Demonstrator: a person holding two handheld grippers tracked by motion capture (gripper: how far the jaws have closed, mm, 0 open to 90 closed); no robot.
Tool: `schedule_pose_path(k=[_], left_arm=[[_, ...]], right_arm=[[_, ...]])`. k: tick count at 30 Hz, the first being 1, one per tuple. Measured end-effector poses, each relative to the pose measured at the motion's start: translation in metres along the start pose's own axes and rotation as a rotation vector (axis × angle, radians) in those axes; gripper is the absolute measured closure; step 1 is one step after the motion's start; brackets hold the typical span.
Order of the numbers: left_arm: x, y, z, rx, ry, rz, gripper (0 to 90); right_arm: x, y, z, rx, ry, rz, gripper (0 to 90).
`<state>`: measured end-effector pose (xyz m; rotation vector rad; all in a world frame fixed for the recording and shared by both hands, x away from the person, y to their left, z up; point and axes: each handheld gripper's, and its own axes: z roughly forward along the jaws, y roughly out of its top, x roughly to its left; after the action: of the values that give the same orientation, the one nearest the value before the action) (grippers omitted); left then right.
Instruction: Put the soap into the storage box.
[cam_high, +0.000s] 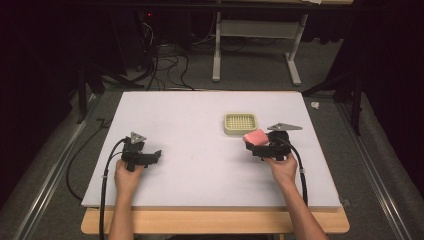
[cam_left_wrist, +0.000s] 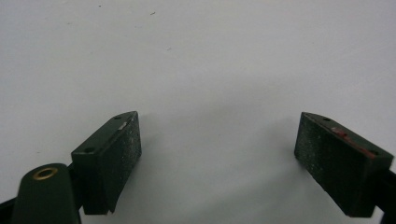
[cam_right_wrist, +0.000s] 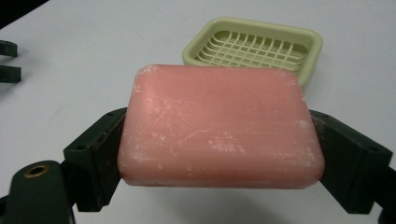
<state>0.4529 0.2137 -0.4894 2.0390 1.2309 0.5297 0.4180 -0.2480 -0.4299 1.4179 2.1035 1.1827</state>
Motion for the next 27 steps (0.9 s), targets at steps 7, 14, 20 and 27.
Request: schedule_pose_path(k=[7,14,20,27], left_arm=[[0.000,0.000,0.000,0.000,-0.001,0.000,15.1],[0.000,0.000,0.000,0.000,0.000,0.000,15.1],[0.000,0.000,0.000,0.000,-0.001,0.000,15.1],[0.000,0.000,0.000,0.000,0.000,0.000,15.1]], right_arm=[[0.002,0.011,0.009,0.000,0.009,0.005,13.9],[0.001,0.020,0.015,0.008,0.004,0.003,13.9],[0.001,0.027,0.020,0.023,-0.002,-0.001,13.8],[0.000,0.035,0.030,0.036,-0.011,-0.006,13.8]])
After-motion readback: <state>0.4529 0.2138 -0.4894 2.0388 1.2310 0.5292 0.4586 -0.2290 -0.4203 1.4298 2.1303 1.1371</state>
